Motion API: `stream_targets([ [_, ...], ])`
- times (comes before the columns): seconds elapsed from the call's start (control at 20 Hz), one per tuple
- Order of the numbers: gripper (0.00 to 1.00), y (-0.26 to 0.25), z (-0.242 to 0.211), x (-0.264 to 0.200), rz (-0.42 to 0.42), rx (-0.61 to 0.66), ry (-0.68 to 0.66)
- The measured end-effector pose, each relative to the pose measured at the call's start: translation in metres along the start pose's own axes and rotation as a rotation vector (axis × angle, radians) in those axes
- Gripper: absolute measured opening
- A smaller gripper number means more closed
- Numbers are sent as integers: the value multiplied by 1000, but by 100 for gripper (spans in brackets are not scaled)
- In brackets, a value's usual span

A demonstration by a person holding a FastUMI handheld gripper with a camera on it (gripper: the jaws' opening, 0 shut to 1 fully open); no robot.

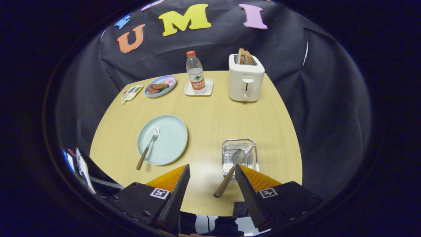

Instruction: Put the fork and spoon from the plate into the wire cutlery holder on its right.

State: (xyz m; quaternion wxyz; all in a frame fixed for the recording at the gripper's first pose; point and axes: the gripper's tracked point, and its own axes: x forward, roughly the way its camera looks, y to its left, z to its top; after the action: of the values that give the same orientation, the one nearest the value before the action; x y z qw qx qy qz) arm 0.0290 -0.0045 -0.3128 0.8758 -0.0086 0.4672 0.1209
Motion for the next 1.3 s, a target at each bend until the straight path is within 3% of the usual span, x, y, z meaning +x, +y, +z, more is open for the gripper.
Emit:
stream_targets([
  [0.15, 91, 24, 1, 8, 16, -4, -9],
  [0.7, 92, 136, -18, 59, 71, -62, 32],
  [0.8, 98, 153, -21, 70, 57, -91, 30],
  [1.3, 97, 208, -26, 127, 4, 89, 33],
])
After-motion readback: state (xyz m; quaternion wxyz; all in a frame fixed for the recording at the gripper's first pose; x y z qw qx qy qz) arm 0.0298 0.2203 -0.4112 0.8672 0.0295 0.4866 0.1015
